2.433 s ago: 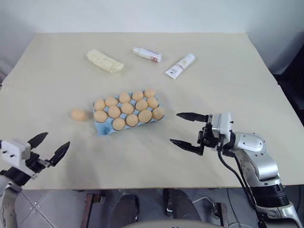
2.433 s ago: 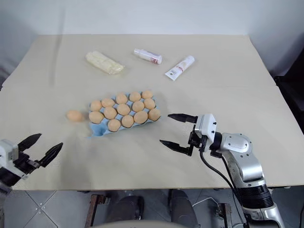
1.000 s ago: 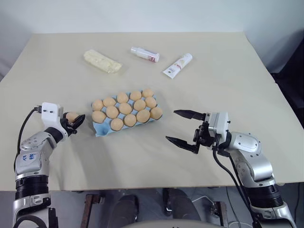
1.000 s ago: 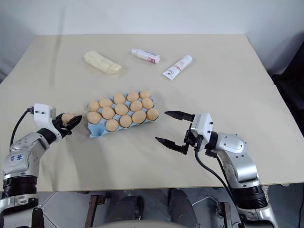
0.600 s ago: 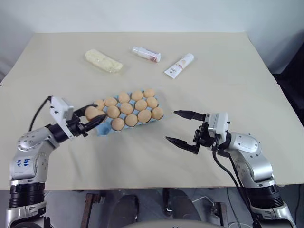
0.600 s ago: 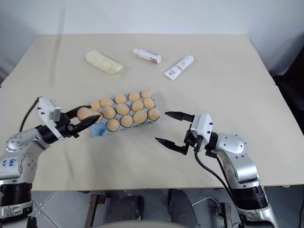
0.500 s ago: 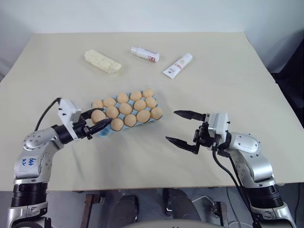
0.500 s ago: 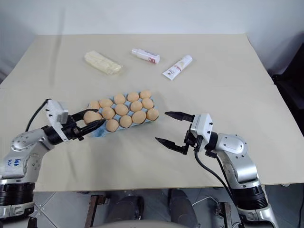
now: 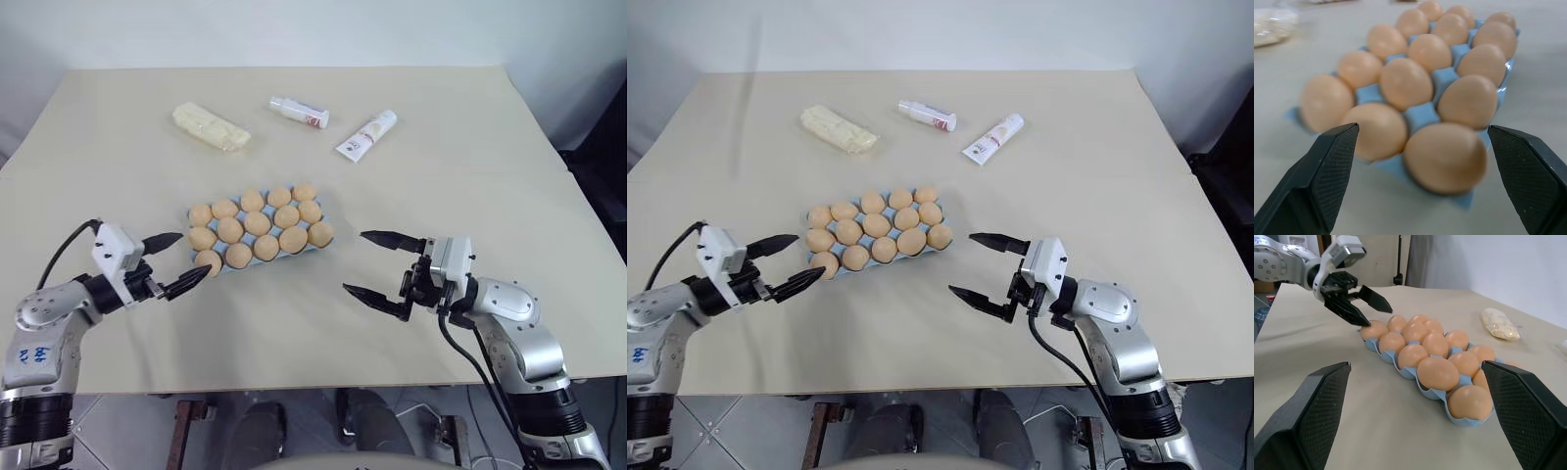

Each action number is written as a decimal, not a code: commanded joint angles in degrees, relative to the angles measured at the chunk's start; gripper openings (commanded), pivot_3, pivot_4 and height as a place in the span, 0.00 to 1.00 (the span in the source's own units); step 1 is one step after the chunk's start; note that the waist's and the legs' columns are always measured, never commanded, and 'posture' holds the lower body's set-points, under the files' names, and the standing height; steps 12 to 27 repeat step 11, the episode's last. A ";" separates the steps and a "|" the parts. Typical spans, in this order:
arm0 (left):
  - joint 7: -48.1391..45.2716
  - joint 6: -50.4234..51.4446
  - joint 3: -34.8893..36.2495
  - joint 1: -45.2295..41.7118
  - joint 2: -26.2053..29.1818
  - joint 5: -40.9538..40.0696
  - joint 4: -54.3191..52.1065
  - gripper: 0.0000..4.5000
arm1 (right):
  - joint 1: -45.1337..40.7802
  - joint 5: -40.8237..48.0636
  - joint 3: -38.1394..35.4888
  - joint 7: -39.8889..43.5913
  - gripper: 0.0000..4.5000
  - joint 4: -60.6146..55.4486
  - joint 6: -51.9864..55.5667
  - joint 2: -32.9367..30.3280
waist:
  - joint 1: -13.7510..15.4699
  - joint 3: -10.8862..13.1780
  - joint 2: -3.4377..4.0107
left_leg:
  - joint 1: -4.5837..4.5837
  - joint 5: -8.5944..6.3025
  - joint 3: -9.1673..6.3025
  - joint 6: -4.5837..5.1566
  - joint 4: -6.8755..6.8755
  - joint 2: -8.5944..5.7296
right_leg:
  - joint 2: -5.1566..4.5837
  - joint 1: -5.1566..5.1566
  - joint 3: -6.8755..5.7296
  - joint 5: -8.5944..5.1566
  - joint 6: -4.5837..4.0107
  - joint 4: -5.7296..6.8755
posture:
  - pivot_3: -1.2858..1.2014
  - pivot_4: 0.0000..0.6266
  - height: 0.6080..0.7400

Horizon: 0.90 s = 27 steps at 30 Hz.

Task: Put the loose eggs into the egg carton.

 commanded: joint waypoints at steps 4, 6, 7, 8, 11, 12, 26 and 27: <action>-4.29 -4.03 6.14 6.21 4.47 -0.81 -5.40 1.00 | 0.47 2.23 -4.03 3.34 1.00 -0.44 -0.37 -4.59 | 0.01 0.00 0.01 | -0.05 -0.03 0.00 0.05 -0.03 0.00 | -0.02 -0.01 -0.01 0.00 0.00 -0.08 | 0.52 0.24 1.00; -6.17 -3.78 7.36 8.54 5.80 -1.36 -5.55 1.00 | 0.92 2.94 -5.17 4.43 1.00 -0.20 0.14 -6.39 | 0.05 0.02 0.03 | -0.06 -0.04 -0.01 0.05 -0.05 0.00 | -0.03 0.00 -0.02 0.00 -0.01 -0.12 | 0.52 0.24 1.00; -6.84 -4.00 7.81 9.35 6.11 -1.52 -5.42 1.00 | 1.00 3.06 -5.66 4.84 1.00 0.00 0.18 -7.06 | 0.04 0.02 0.04 | -0.06 -0.04 -0.01 0.06 -0.06 0.00 | -0.03 0.00 -0.01 -0.01 -0.02 -0.13 | 0.52 0.24 1.00; -6.83 -4.69 8.05 9.91 6.23 -1.00 -5.22 1.00 | 1.05 3.35 -6.06 5.05 1.00 0.21 0.35 -7.55 | 0.04 0.03 0.05 | -0.05 -0.05 -0.01 0.06 -0.07 0.00 | -0.03 0.01 -0.01 -0.01 -0.02 -0.14 | 0.52 0.24 1.00; -5.58 -4.98 8.44 9.68 6.29 -0.20 -3.78 1.00 | 0.84 3.54 -6.83 5.27 1.00 1.16 0.55 -8.23 | 0.05 0.04 0.07 | -0.05 -0.05 -0.01 0.06 -0.05 0.00 | -0.03 0.01 -0.02 -0.02 -0.03 -0.12 | 0.52 0.24 1.00; -5.58 -4.98 8.44 9.68 6.29 -0.20 -3.78 1.00 | 0.84 3.54 -6.83 5.27 1.00 1.16 0.55 -8.23 | 0.05 0.04 0.07 | -0.05 -0.05 -0.01 0.06 -0.05 0.00 | -0.03 0.01 -0.02 -0.02 -0.03 -0.12 | 0.52 0.24 1.00; -5.58 -4.98 8.44 9.68 6.29 -0.20 -3.78 1.00 | 0.84 3.54 -6.83 5.27 1.00 1.16 0.55 -8.23 | 0.05 0.04 0.07 | -0.05 -0.05 -0.01 0.06 -0.05 0.00 | -0.03 0.01 -0.02 -0.02 -0.03 -0.12 | 0.52 0.24 1.00; -5.58 -4.98 8.44 9.68 6.29 -0.20 -3.78 1.00 | 0.84 3.54 -6.83 5.27 1.00 1.16 0.55 -8.23 | 0.05 0.04 0.07 | -0.05 -0.05 -0.01 0.06 -0.05 0.00 | -0.03 0.01 -0.02 -0.02 -0.03 -0.12 | 0.52 0.24 1.00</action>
